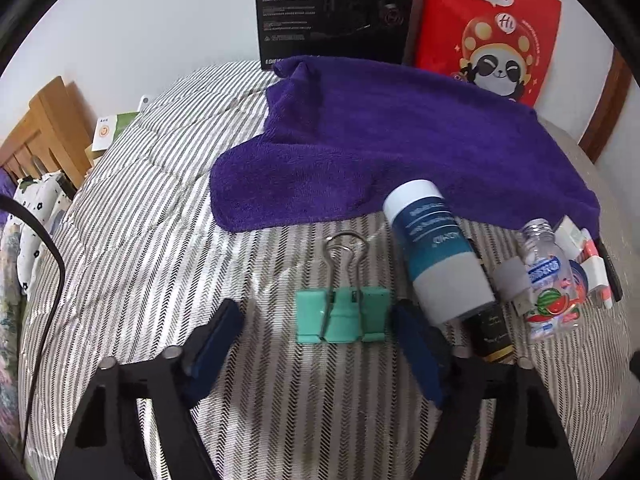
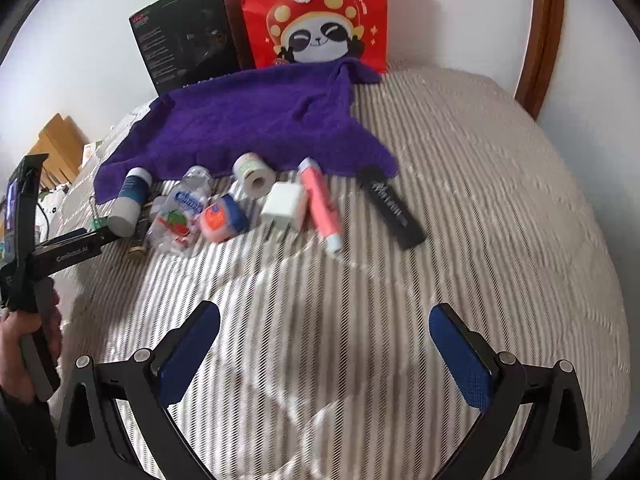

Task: Organize rigid objects
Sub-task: 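Grasp the green binder clip with the left tool while the right tool grasps the black Horizon case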

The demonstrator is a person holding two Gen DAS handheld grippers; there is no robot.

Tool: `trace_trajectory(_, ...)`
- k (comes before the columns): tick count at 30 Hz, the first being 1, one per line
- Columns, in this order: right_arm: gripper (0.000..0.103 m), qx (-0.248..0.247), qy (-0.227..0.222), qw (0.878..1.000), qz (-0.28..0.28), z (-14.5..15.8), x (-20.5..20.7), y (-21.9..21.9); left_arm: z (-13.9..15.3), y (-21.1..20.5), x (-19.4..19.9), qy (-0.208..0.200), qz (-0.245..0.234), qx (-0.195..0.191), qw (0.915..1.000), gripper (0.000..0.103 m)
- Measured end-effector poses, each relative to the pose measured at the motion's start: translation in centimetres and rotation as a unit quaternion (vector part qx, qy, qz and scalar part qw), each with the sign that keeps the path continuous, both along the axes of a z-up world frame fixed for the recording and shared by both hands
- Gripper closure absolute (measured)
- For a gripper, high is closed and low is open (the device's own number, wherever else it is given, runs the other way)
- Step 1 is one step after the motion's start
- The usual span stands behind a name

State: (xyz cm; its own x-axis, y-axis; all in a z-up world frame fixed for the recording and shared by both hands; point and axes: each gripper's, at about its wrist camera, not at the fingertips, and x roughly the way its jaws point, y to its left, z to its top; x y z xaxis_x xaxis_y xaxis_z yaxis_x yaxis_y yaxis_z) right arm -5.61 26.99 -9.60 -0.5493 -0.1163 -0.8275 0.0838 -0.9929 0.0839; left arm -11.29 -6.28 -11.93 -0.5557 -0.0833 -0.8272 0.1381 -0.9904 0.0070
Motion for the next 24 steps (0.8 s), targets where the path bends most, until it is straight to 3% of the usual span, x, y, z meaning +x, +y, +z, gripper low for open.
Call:
trace_trajectory(3, 0.003, 0.009, 0.005, 1.0, -0.001, -0.1, -0.8, 0.8, 0.1, 0.2, 0.2, 0.006, -0.002, -0.002, 1.0, 0.044)
trace_trajectory(5, 0.003, 0.016, 0.015, 1.0, -0.003, -0.1, -1.7, 1.6, 0.2, 0.1, 0.3, 0.009, -0.006, 0.001, 0.9999, 0.059)
trace_trajectory(7, 0.007, 0.022, 0.019, 1.0, -0.009, -0.1, -2.4, 2.4, 0.3, 0.1, 0.4, 0.01, -0.01, -0.001, 0.9999, 0.064)
trace_trajectory(11, 0.008, 0.009, 0.04, 0.999, -0.023, 0.3, -4.3, 4.2, 0.4, -0.1, 0.5, 0.015, -0.012, 0.005, 0.9998, 0.064)
trace_trajectory(15, 0.027, 0.03, 0.032, 0.999, -0.008, -0.3, -6.7, 4.3, 0.4, -0.2, 0.6, 0.016, -0.017, 0.01, 0.9997, 0.064)
trace_trajectory(24, 0.054, 0.043, -0.004, 0.998, 0.055, -3.0, -8.8, 2.8, 0.4, -0.6, 0.5, 0.014, -0.025, 0.023, 0.9993, 0.064)
